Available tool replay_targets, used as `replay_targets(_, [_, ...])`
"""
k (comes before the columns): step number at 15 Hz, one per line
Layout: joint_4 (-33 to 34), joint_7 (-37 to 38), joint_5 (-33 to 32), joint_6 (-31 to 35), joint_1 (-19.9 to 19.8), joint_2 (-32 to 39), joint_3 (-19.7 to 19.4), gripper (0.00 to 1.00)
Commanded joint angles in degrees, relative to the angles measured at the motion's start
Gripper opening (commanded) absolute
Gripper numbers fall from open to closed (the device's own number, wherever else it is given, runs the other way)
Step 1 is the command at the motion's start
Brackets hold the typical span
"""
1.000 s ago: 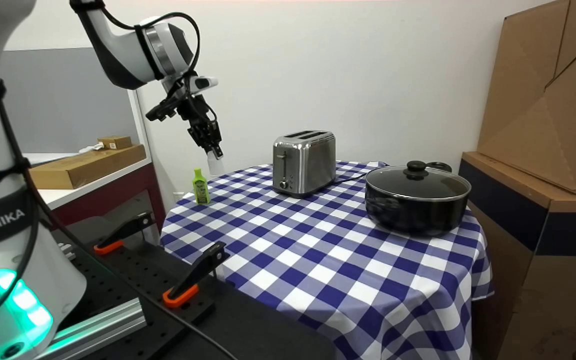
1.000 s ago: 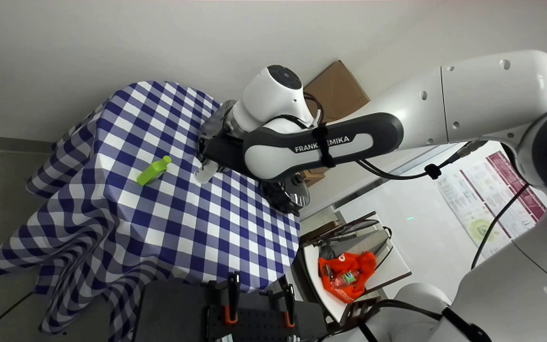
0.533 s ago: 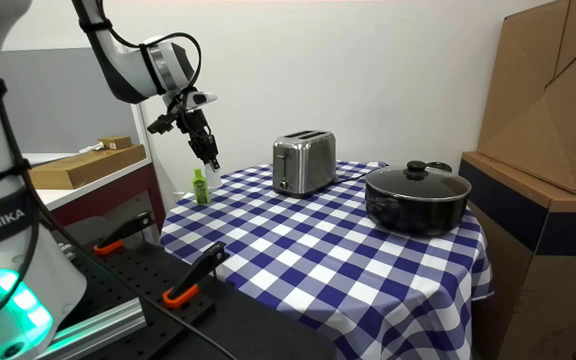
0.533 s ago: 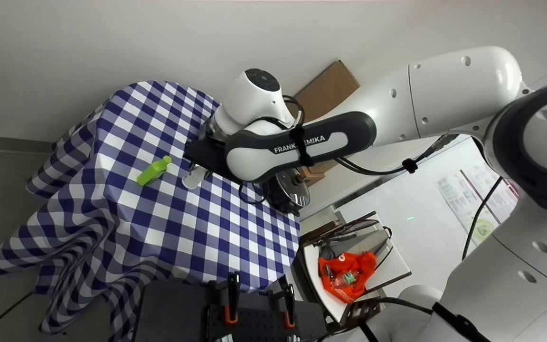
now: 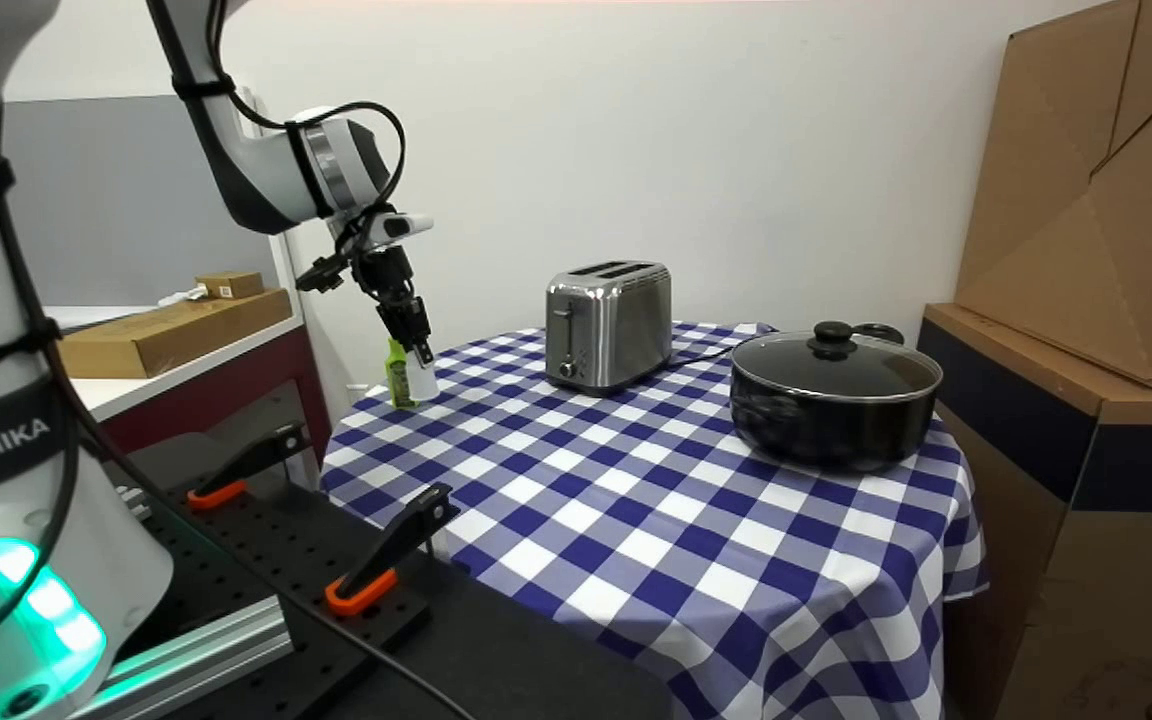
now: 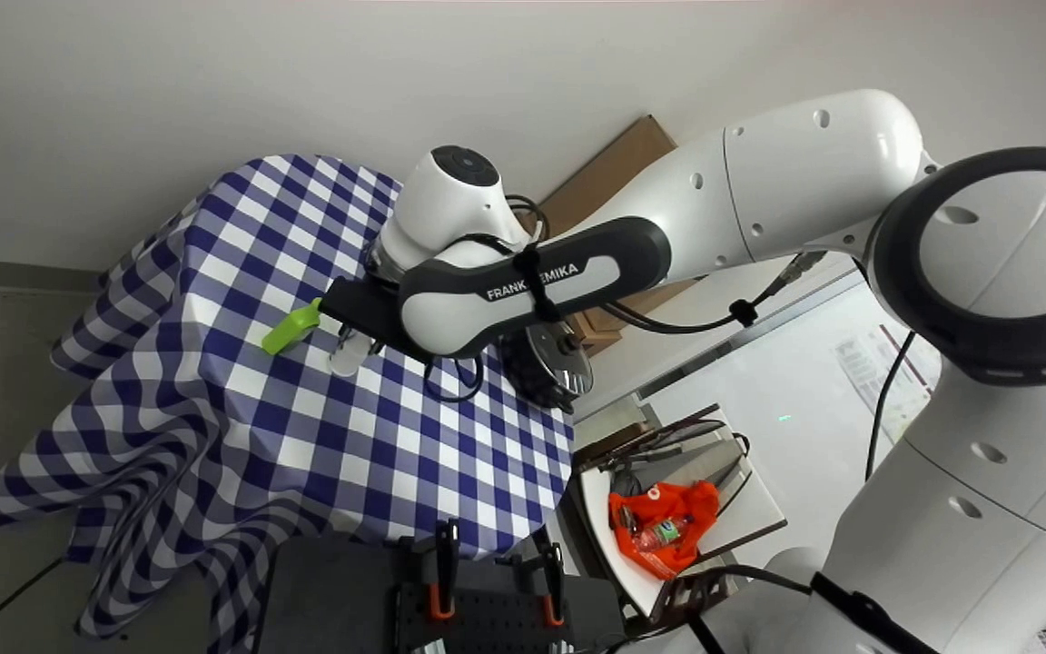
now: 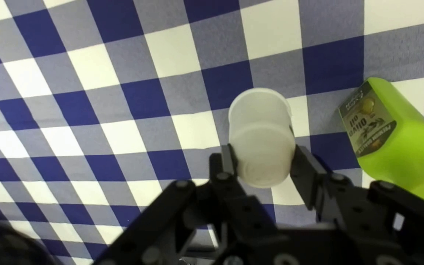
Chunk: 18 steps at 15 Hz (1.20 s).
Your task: Move the white objects to the left
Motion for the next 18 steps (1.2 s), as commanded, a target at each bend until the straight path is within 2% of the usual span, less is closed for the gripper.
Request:
replay_targets(1, [1.79, 1.03, 1.95, 0.05, -1.54, 1.72, 0.89, 0.17])
replay_targets(10, [1.16, 0.78, 9.77, 3.40, -5.74, 2.84, 2.81, 0.17])
replay_targets(18, [1.33, 0.97, 12.30, 5.34, -5.12, 4.44, 2.37, 0.17])
